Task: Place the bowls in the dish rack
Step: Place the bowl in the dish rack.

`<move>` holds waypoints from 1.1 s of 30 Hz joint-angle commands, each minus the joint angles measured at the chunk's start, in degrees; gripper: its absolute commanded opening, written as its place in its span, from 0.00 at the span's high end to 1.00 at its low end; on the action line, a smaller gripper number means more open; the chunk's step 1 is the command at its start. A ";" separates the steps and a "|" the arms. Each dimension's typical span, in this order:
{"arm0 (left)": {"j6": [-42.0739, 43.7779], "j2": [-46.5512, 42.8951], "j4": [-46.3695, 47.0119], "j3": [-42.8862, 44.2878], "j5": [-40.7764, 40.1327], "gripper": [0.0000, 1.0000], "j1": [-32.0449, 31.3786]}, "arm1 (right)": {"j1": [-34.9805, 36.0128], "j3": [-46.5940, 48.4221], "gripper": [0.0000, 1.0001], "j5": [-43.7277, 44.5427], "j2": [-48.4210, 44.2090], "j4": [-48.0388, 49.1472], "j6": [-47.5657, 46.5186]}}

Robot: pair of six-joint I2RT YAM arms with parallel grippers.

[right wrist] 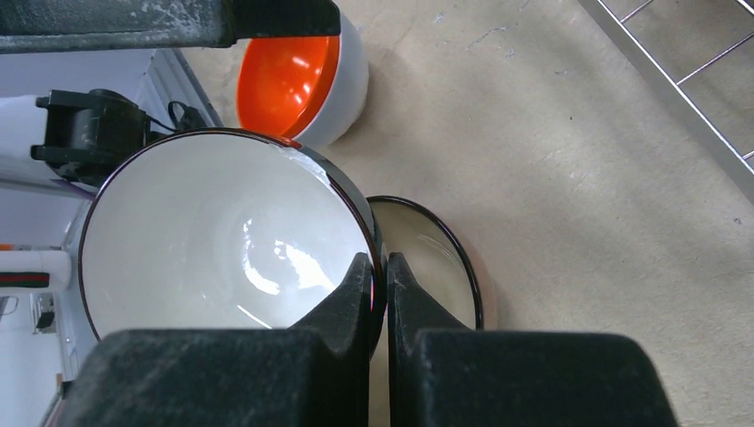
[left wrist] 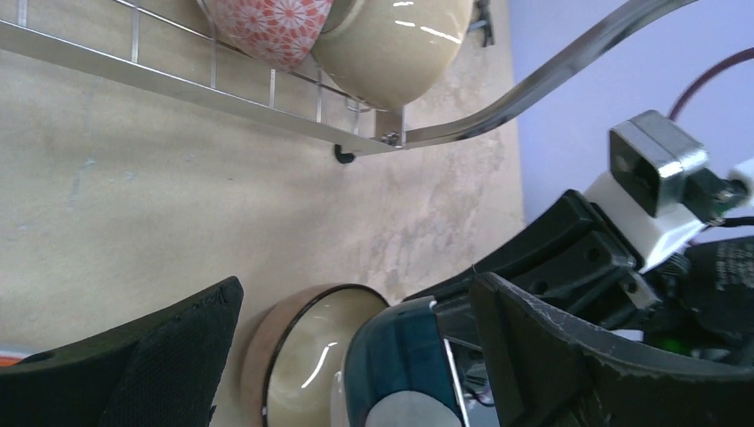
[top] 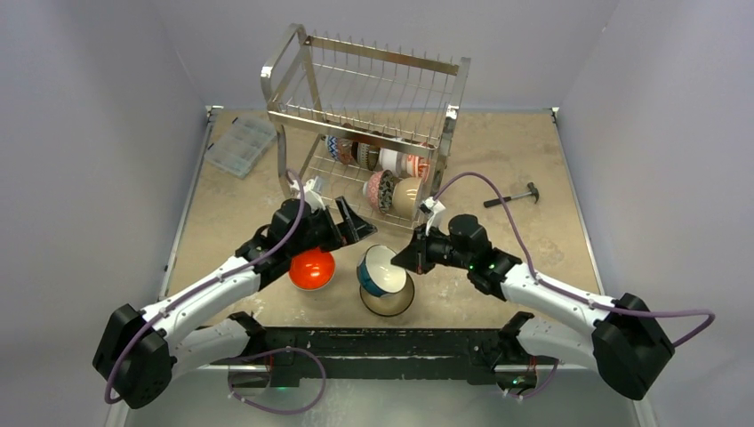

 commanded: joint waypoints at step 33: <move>-3.52 -2.64 8.47 -0.07 8.52 0.03 -10.24 | -10.78 -3.74 1.00 -1.91 -9.67 12.34 7.01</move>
